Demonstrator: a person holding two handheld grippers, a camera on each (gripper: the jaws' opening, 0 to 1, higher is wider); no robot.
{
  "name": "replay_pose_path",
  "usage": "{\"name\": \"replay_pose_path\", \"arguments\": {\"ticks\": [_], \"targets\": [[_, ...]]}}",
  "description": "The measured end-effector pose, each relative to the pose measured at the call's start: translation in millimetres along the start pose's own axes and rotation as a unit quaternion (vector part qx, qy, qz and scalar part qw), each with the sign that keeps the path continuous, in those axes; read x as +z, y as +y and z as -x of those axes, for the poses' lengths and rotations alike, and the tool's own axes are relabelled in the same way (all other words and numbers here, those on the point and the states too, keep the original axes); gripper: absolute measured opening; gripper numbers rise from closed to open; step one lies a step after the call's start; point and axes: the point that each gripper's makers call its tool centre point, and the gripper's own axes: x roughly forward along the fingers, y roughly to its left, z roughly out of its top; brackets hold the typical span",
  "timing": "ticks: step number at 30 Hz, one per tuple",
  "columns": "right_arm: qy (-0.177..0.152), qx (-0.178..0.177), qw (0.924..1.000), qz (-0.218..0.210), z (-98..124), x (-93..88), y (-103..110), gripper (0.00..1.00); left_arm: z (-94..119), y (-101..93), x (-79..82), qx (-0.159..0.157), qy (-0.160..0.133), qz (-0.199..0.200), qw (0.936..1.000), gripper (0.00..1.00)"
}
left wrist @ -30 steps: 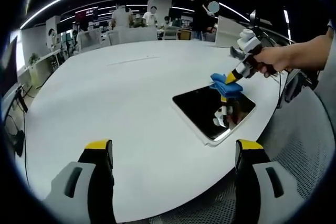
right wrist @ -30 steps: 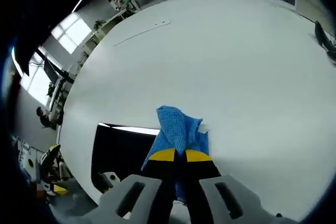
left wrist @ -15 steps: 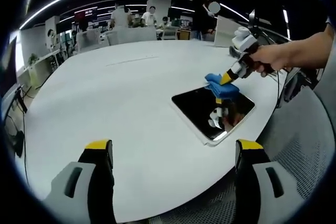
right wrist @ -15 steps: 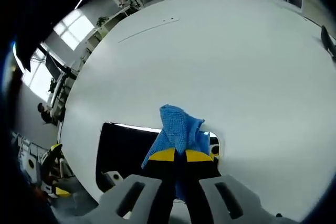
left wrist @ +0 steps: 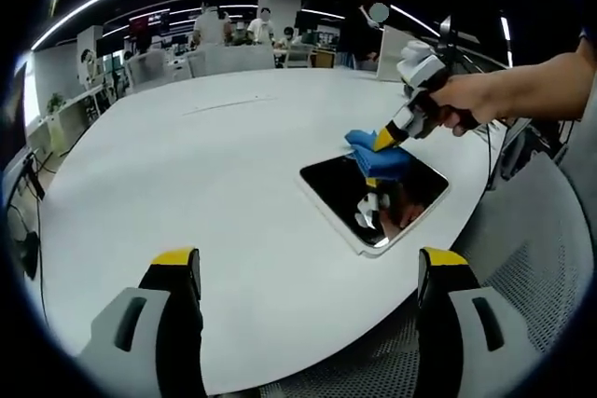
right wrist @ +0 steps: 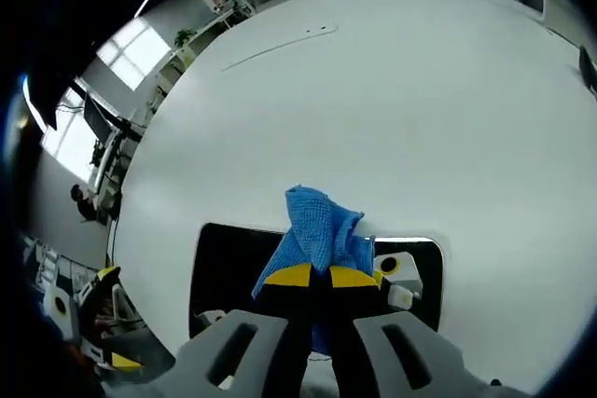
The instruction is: Wipe the mirror surface with the cleaning cloth until all visible marks leave the cleaned area.
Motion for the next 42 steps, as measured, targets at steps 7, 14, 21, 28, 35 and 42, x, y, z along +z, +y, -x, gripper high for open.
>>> {"name": "replay_pose_path", "arguments": {"ticks": [7,14,21,28,35,42], "targets": [[0.005,0.006,0.9999,0.009,-6.7,0.2,19.9,0.00,-0.5,-2.3,-1.8,-0.005,0.006,-0.003,1.0000,0.96],[0.013,0.018,0.9996,0.017,-14.0,-0.3,41.4,0.00,-0.9,-2.4,-2.0,-0.006,0.006,-0.004,1.0000,0.96],[0.017,0.023,0.9993,0.023,-18.4,0.5,53.2,0.00,-0.6,-2.3,-1.2,-0.004,0.005,-0.003,1.0000,0.96],[0.022,0.033,0.9985,0.037,-24.6,-1.6,73.8,0.00,-0.5,-1.5,-0.5,-0.002,0.004,-0.003,1.0000,0.96],[0.023,0.040,0.9976,0.052,-31.7,-1.5,87.0,0.00,-0.8,-0.7,-1.4,-0.001,0.006,-0.005,1.0000,0.96],[0.025,0.045,0.9971,0.056,-35.9,-0.3,92.8,0.00,-0.4,-0.5,0.4,0.000,0.002,-0.005,1.0000,0.96]]}}
